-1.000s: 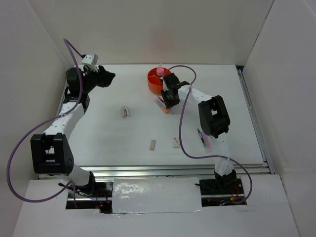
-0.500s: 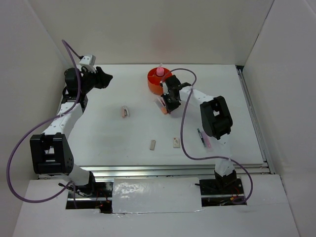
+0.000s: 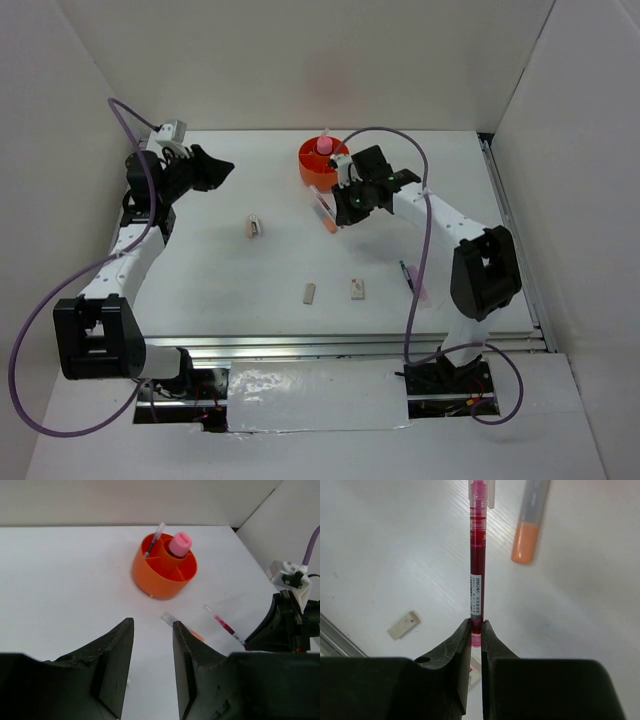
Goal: Sort the stationery into containers
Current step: Grab a piece of stationery with the right arm, then pass the stationery from the right arm to the left
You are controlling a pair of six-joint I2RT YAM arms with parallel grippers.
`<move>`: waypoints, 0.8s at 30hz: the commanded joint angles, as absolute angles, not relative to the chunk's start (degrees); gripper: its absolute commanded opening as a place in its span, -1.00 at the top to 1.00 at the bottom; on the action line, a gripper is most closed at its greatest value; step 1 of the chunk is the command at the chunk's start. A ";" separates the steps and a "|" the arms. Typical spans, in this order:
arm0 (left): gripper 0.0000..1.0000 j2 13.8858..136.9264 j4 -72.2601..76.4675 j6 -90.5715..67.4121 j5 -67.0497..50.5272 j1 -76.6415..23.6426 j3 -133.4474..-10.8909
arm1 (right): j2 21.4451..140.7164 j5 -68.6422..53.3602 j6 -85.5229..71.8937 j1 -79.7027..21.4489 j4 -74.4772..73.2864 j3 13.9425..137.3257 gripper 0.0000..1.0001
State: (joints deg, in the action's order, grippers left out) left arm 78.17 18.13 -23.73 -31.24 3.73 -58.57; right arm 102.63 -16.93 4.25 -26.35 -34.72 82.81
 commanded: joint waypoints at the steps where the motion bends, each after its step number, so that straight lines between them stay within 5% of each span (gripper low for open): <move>1: 0.01 77.08 20.92 -32.16 -35.07 1.85 -57.48 | 97.83 -20.83 5.89 -28.56 -31.47 82.61 1.00; 10: -0.20 81.74 18.54 -44.99 -40.78 -3.34 -59.42 | 92.64 -18.11 6.07 -36.29 -28.56 82.70 1.00; 24: -0.12 84.55 19.34 -50.71 -41.22 -6.33 -56.60 | 92.37 -17.14 4.92 -38.23 -29.27 84.90 1.00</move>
